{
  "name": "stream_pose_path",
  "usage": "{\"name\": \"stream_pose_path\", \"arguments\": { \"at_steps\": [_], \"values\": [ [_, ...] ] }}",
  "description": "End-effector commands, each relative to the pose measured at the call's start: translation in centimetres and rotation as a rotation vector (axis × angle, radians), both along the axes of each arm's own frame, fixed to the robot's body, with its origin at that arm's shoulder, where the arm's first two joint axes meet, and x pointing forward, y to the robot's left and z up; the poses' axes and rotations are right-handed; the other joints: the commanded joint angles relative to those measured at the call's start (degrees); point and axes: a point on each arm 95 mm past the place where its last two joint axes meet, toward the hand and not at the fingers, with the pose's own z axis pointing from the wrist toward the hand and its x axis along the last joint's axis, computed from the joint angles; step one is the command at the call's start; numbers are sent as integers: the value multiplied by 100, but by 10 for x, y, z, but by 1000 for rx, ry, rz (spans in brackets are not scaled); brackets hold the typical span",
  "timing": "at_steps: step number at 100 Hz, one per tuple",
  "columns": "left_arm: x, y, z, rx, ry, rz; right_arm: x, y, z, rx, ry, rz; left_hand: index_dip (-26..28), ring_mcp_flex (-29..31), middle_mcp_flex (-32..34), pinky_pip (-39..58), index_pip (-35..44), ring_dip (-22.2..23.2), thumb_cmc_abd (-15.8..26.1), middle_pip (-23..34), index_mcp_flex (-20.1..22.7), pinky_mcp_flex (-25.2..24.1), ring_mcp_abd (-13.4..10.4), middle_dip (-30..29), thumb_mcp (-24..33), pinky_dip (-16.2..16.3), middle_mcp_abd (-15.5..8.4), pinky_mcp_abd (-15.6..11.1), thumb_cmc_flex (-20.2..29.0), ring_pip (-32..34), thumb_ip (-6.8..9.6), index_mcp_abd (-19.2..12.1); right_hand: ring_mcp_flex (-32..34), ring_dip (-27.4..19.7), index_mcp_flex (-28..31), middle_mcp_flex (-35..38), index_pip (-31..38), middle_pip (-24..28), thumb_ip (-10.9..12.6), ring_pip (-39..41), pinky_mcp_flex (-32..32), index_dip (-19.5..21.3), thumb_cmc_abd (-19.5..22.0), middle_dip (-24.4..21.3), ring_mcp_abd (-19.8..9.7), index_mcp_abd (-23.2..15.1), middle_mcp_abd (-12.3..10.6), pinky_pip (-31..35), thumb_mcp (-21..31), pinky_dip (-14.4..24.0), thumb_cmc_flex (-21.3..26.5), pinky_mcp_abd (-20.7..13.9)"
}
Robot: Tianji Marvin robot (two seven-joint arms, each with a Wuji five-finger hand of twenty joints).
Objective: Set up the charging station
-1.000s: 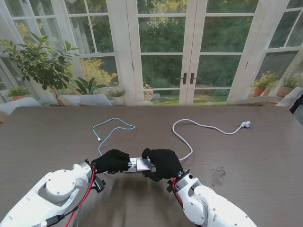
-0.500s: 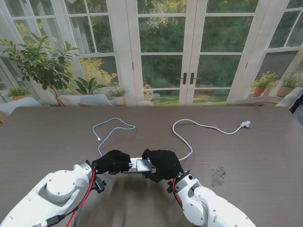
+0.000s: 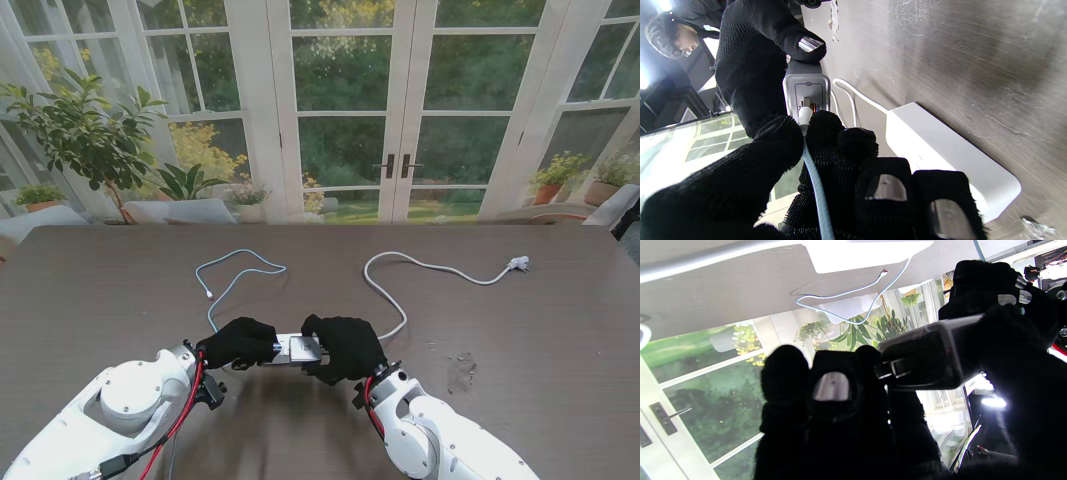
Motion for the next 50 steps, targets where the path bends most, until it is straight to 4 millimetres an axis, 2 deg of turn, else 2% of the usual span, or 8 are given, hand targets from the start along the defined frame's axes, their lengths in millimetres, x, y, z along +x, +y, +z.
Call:
{"name": "stream_pose_path", "arguments": {
  "at_steps": [1, 50],
  "values": [
    [-4, -7, -4, -5, 23, -27, -3, 8, 2, 10, 4, 15, 148, 84, 150, 1572, 239, 67, 160, -10, 117, 185, -808, 67, 299, 126, 160, -706, -45, 518, -187, 163, 228, -4265, 187, 369, 2371, 428, 332, 139, 32, 214, 680, 20, -214, -1086, -706, 265, 1020, -20, 589, -204],
    [-2, -9, -8, -31, 47, -15, -3, 8, 1, 21, 5, 10, 231, 83, 205, 1572, 243, 64, 204, -36, 159, 186, -791, 103, 329, 145, 140, -678, -105, 518, -177, 163, 230, -4263, 184, 371, 2374, 437, 333, 149, 36, 220, 677, 16, -233, -1076, -701, 264, 1025, -26, 588, -213]
  ]
}}
